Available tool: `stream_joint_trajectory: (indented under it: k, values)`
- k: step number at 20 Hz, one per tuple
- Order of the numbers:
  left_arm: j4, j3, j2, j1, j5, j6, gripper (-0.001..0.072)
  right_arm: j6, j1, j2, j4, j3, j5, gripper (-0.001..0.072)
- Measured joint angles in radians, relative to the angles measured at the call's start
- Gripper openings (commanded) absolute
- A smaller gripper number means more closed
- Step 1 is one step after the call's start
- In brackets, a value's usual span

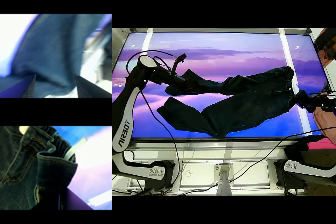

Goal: Fold the clothes and pants, and hang the long-sleeved shirts on hangers.

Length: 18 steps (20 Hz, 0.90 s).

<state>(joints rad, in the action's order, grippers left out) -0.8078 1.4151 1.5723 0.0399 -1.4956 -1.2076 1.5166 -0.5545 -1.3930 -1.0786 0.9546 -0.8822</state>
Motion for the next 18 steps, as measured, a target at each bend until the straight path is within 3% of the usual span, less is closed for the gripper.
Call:
stream_joint_trajectory:
  k: [7, 14, 15, 17, 18]
  values:
    - [-0.301, 0.000, 0.000, -0.154, 0.005, -0.207, 0.0555, -0.014, 0.000, 0.016, -0.035, 0.000, -0.018, 0.0034]
    - [-0.363, -0.079, -0.132, -0.313, 0.043, -0.221, 0.0553, -0.016, 0.000, 0.018, -0.050, 0.000, -0.016, 0.0034]
    - [-0.366, -0.121, -0.172, -0.328, 0.065, -0.217, 0.0531, -0.016, 0.000, 0.018, -0.050, 0.000, -0.016, 0.0034]
    - [-0.368, -0.214, -0.241, -0.345, 0.112, -0.209, 0.0421, -0.016, 0.000, 0.018, -0.051, 0.000, -0.015, 0.0034]
    - [-0.370, -0.272, -0.276, -0.348, 0.137, -0.203, 0.0421, -0.016, 0.000, 0.018, -0.051, 0.000, -0.015, 0.0034]
